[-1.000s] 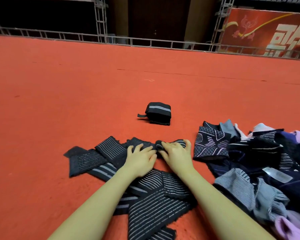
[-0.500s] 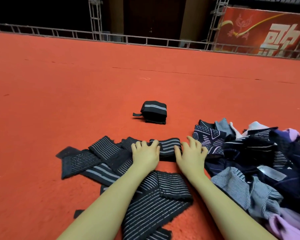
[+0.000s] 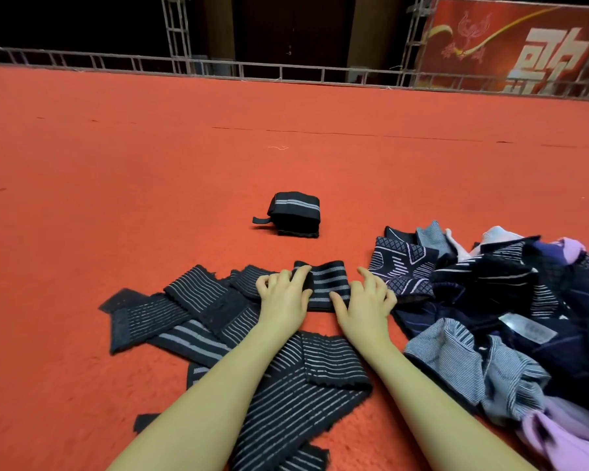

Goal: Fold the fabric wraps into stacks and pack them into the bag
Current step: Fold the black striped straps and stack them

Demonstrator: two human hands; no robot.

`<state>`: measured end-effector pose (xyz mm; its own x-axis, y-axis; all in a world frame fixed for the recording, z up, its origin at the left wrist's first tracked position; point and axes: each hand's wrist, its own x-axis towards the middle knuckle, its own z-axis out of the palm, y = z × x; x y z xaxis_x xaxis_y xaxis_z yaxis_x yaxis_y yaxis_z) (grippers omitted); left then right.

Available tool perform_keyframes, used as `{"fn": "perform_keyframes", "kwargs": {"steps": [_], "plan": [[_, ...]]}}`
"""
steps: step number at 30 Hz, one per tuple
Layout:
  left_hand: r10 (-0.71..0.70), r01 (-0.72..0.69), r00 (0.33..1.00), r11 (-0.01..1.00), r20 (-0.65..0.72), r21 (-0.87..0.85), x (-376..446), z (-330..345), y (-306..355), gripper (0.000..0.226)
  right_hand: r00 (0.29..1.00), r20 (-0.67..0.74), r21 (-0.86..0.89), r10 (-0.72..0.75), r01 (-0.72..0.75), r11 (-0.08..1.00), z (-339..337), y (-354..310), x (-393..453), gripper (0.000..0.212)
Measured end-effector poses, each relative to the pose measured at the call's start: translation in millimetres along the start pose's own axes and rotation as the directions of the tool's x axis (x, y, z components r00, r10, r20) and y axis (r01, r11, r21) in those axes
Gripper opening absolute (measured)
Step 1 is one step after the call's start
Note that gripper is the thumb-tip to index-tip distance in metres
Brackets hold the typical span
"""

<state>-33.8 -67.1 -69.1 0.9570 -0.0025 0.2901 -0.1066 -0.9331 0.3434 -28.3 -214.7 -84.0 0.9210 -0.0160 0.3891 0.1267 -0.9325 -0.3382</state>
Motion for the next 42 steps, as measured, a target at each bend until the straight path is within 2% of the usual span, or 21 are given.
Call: {"fn": "perform_keyframes", "kwargs": {"steps": [3, 6, 9, 12, 14, 19, 22, 28, 31, 34, 36, 39, 42], "plan": [[0.030, -0.039, 0.996, 0.994, -0.086, -0.105, -3.6, 0.1, 3.8, 0.048, 0.997, -0.073, 0.045, -0.028, 0.032, 0.998, -5.5, -4.2, -0.6, 0.028], [-0.045, 0.040, 0.993, 0.998, -0.108, -0.049, -2.2, -4.9, 7.9, 0.059, 0.993, -0.109, 0.089, -0.039, 0.049, 0.995, -16.6, -10.4, 2.8, 0.019], [-0.135, 0.132, 0.990, 0.988, 0.035, 0.078, 1.4, -8.9, 5.1, 0.065, 0.988, -0.138, 0.022, -0.069, 0.072, 0.997, -20.4, -7.2, 4.1, 0.015], [-0.099, 0.086, 0.980, 0.993, 0.171, 0.086, 5.9, -10.8, 4.3, 0.066, 0.998, -0.035, -0.048, -0.049, 0.047, 0.998, -21.0, -3.0, 2.3, 0.017], [-0.090, 0.079, 0.968, 0.995, 0.234, 0.057, 11.9, -12.1, 2.1, 0.065, 0.998, -0.016, -0.022, -0.061, 0.060, 0.998, -19.8, -3.1, 2.9, 0.019], [-0.016, -0.005, 0.956, 0.997, 0.292, 0.071, 29.0, -10.8, -13.7, 0.057, 0.992, -0.070, 0.056, -0.109, 0.113, 0.992, -17.5, -2.5, 8.5, 0.038], [0.023, -0.055, 0.946, 0.994, 0.323, 0.092, 32.8, -2.4, -17.6, 0.055, 0.990, -0.053, -0.008, -0.133, 0.133, 0.991, -11.6, -1.1, 13.0, 0.045], [0.080, -0.109, 0.976, 0.985, 0.203, 0.133, 32.7, 6.8, -13.2, 0.050, 0.999, -0.028, -0.123, -0.035, 0.031, 0.992, -2.6, -7.8, 27.7, 0.045], [0.092, -0.110, 0.983, 0.988, 0.162, 0.107, 38.7, 7.6, -9.2, 0.048, 0.992, -0.094, -0.212, -0.080, 0.058, 0.976, 6.6, -8.6, 29.2, 0.047], [0.149, -0.156, 0.982, 0.986, 0.116, 0.059, 37.2, 6.9, -6.3, 0.044, 0.987, -0.145, -0.158, -0.074, 0.050, 0.986, 12.2, -6.6, 23.0, 0.040], [0.219, -0.220, 0.975, 0.975, 0.039, 0.038, 31.1, 7.1, -5.2, 0.043, 0.976, -0.194, -0.136, -0.101, 0.075, 0.988, 6.6, -7.7, 20.4, 0.036], [0.296, -0.293, 0.939, 0.955, -0.174, 0.048, 23.5, 1.9, -2.9, 0.043, 0.956, -0.262, -0.135, -0.131, 0.098, 0.986, -3.3, -9.7, 19.1, 0.031], [0.345, -0.311, 0.897, 0.937, -0.278, 0.159, 23.7, -13.1, 4.2, 0.046, 0.945, -0.304, -0.135, -0.117, 0.078, 0.988, -15.7, -11.2, 21.3, 0.032]]}}
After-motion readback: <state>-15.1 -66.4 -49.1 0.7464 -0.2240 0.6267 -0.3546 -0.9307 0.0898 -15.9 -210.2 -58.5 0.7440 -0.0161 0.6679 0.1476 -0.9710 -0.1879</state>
